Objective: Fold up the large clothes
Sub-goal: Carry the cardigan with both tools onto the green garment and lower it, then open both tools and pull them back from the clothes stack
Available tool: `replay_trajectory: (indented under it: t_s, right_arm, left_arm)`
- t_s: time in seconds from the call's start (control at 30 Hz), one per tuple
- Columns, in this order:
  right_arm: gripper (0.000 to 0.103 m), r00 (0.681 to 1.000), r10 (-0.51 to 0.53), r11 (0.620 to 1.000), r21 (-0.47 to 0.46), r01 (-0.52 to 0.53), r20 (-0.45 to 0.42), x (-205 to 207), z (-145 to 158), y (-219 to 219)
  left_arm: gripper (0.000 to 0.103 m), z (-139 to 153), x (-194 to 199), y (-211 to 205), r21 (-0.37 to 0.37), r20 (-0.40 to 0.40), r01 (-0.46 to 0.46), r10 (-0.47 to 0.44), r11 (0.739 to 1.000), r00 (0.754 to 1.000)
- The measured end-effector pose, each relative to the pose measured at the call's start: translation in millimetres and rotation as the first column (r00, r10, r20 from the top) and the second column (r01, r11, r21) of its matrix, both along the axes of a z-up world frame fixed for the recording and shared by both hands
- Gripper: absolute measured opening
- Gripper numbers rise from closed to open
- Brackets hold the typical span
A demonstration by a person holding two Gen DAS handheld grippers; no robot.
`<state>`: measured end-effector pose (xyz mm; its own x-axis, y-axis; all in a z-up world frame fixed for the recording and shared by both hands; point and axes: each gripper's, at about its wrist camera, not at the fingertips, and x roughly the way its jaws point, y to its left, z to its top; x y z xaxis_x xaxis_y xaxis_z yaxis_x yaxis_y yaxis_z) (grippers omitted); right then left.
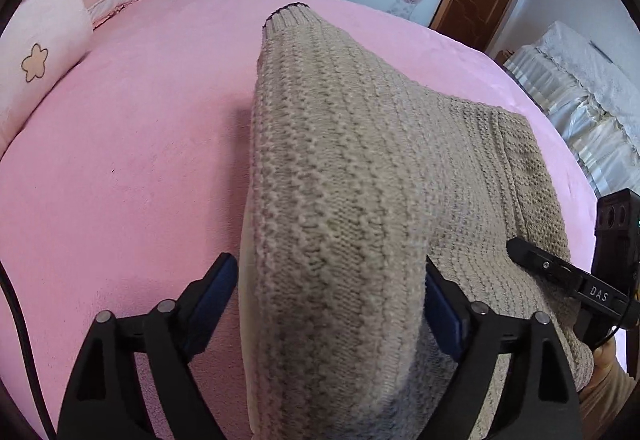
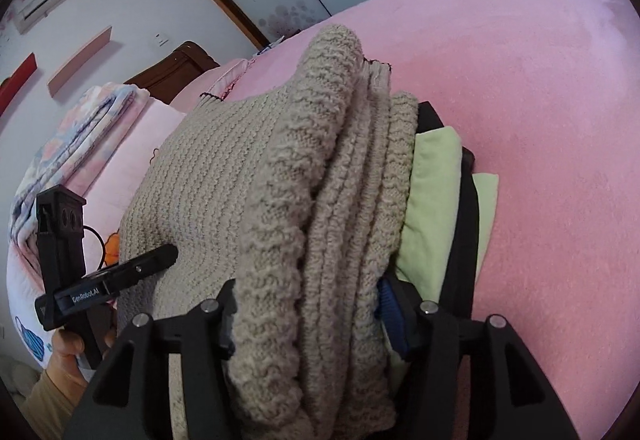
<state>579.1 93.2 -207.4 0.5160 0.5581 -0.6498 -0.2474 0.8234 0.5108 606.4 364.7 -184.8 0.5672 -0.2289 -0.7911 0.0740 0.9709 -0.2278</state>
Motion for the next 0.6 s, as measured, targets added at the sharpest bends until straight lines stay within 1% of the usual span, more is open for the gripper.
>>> replay_trajectory:
  t_s: [0.03, 0.1, 0.13, 0.17, 0.23, 0.27, 0.3, 0.37, 0.43, 0.47, 0.5, 0.6]
  right_arm:
    - [0.054, 1.0, -0.005, 1.0, -0.011, 0.005, -0.001, -1.3, 3.2, 0.0]
    - [0.058, 1.0, -0.019, 0.999, -0.037, 0.018, -0.011, 0.6, 12.6, 9.7]
    - [0.06, 1.0, -0.031, 0.997, -0.076, 0.03, -0.006, -3.5, 21.0, 14.2]
    - [0.06, 0.999, -0.037, 0.994, -0.107, 0.038, 0.006, -8.0, 29.8, 15.8]
    - [0.06, 0.998, -0.041, 0.987, -0.153, 0.047, 0.042, -20.1, 50.9, 16.2]
    - [0.06, 0.998, -0.043, 0.986, -0.158, 0.05, 0.052, -28.0, 61.4, 12.4]
    - [0.06, 0.998, -0.044, 0.987, -0.155, 0.051, 0.052, -34.5, 70.4, 7.4]
    - [0.06, 0.998, -0.053, 0.989, -0.138, 0.058, 0.036, -52.5, 94.1, -5.3]
    - [0.06, 0.998, -0.067, 0.988, -0.14, 0.069, 0.022, -71.5, 116.0, -15.7]
    - [0.06, 0.997, -0.071, 0.987, -0.142, 0.073, 0.015, -82.9, 128.9, -21.3]
    - [0.06, 0.997, -0.071, 0.986, -0.15, 0.072, 0.011, -95.3, 140.6, -26.3]
    - [0.06, 0.998, -0.065, 0.981, -0.181, 0.068, 0.023, -138.3, 182.2, -38.3]
  left_arm:
    - [0.094, -0.1, 0.3, 2.1, 0.017, 0.003, -0.008, 0.008, 1.0, 1.0]
    - [0.095, 6.2, -5.2, -8.5, 0.08, 0.023, -0.015, 0.013, 0.997, 1.0]
    - [0.095, 11.5, -7.9, -12.7, 0.111, 0.032, -0.018, 0.014, 0.994, 0.999]
    - [0.095, 19.4, -12.0, -18.6, 0.152, 0.043, -0.028, 0.021, 0.988, 0.999]
    - [0.095, 35.3, -21.6, -28.0, 0.189, 0.059, -0.057, 0.047, 0.98, 0.997]
    - [0.095, 45.5, -27.9, -31.9, 0.179, 0.068, -0.068, 0.056, 0.982, 0.996]
    - [0.095, 57.1, -39.8, -40.2, 0.144, 0.078, -0.067, 0.056, 0.987, 0.995]
    - [0.095, 85.4, -61.1, -53.0, 0.115, 0.107, -0.061, 0.049, 0.992, 0.993]
    - [0.095, 113.3, -88.8, -59.8, 0.133, 0.127, -0.045, 0.028, 0.99, 0.992]
    - [0.095, 126.7, -99.7, -68.1, 0.149, 0.133, -0.042, 0.022, 0.988, 0.991]
    - [0.095, 142.6, -118.5, -77.5, 0.166, 0.131, -0.036, 0.014, 0.985, 0.991]
    - [0.095, 183.7, -163.1, -102.8, 0.184, 0.132, -0.029, 0.004, 0.982, 0.991]
